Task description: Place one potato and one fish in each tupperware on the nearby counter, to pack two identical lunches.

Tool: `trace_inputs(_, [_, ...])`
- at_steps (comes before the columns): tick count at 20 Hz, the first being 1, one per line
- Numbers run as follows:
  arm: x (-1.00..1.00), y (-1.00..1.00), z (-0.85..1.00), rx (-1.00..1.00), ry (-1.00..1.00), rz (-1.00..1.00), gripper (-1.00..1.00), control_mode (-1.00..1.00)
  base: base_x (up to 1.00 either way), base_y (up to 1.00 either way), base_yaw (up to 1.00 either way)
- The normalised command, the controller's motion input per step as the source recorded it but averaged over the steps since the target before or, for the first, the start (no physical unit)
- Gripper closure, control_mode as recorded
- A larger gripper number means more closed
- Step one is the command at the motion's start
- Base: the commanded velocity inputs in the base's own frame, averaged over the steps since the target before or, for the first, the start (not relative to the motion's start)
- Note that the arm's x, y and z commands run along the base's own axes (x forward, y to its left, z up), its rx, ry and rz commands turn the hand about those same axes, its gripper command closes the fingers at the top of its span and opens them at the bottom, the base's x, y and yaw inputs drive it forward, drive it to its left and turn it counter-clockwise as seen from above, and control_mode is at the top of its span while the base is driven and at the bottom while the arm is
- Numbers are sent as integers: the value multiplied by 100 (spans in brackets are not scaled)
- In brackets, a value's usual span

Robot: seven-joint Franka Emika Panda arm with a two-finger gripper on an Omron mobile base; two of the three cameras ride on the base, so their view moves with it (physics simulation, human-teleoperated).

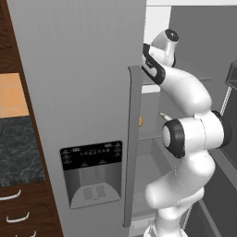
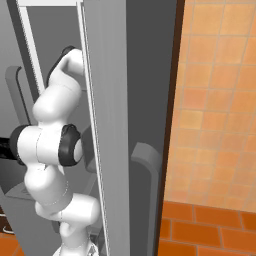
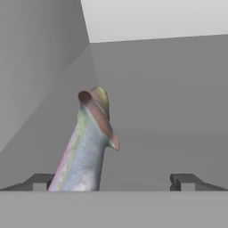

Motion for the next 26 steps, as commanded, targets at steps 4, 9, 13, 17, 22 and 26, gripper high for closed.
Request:
trace_inputs(4, [-15, 13, -46, 0, -3, 0, 100, -100, 0, 0, 0])
trace_inputs(9, [-4, 17, -24, 0, 0, 0, 100, -100, 0, 0, 0])
trace_inputs(13, [-9, 9, -17, 0, 4, 0, 100, -100, 0, 0, 0])
trace_inputs(17, [-35, 0, -14, 0, 5, 0, 100, -100, 0, 0, 0])
trace_inputs(22, [-90, 0, -8, 0, -2, 0, 100, -100, 0, 0, 0])
trace_inputs(26, [-80, -11, 0, 0, -15, 0, 100, -100, 0, 0, 0])
